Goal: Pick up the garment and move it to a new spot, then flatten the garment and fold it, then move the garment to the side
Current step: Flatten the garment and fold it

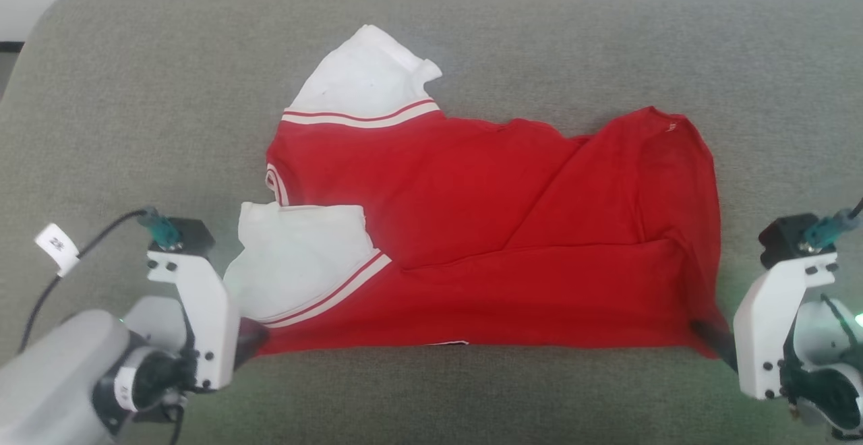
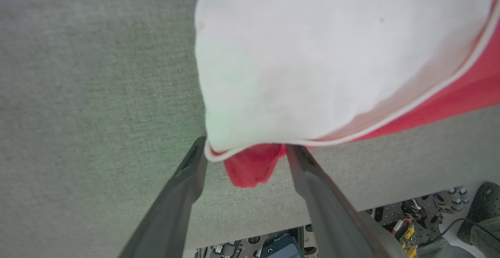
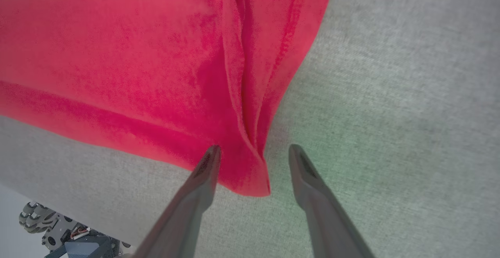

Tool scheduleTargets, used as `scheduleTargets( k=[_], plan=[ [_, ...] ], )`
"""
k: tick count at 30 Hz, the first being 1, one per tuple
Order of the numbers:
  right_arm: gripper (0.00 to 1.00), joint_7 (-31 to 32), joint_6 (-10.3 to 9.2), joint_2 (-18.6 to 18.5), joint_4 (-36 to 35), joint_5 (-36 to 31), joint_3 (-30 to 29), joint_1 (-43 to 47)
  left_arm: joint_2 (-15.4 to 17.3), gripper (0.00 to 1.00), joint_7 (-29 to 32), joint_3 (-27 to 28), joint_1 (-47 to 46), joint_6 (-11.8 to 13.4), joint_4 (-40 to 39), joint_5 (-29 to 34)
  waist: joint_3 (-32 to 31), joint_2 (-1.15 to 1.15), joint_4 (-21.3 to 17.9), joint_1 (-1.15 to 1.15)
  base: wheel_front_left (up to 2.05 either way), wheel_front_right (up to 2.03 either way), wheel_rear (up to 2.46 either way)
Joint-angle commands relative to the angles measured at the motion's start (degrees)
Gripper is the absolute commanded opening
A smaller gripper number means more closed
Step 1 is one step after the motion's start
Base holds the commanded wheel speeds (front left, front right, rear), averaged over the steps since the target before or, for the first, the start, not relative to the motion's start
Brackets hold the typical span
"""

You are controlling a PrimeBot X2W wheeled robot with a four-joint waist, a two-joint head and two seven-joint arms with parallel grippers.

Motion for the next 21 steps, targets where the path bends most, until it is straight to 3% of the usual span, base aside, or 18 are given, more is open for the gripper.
scheduleTargets(
  k=[1,8,11,16,21],
  plan=[
    [1.00,-0.7,0.00,0.0,-0.4,-0.2,0.1,-0.9,0.9,1.00,0.4,0.5,-1.1,0.7,-0.3,0.4,-0.3,0.00,-0.4,0.00,0.00,0.00,0.00],
    [1.00,-6.4,0.00,0.9,-2.2,-0.8,-0.5,-3.8,5.7,1.00,3.9,1.7,-4.5,3.4,-7.0,2.3,-1.2,0.00,-2.5,0.00,0.00,0.00,0.00],
    [1.00,-11.6,0.00,1.6,-3.1,-1.4,-0.5,-6.1,7.5,1.00,4.2,2.6,-7.4,3.4,-9.4,3.6,-0.8,0.00,-3.9,0.00,0.00,0.00,0.00],
    [1.00,-20.5,0.00,3.4,-3.5,-3.0,-0.3,-10.0,7.6,1.00,2.6,4.0,-12.2,1.0,-8.6,6.3,0.3,0.00,-6.6,0.00,0.00,0.00,0.00],
    [1.00,-32.9,0.02,5.6,-2.3,-5.8,1.6,-14.6,5.7,1.00,0.9,5.1,-18.0,-2.3,-3.2,7.9,2.5,0.00,-10.4,0.00,0.00,0.00,0.00]
  ],
)
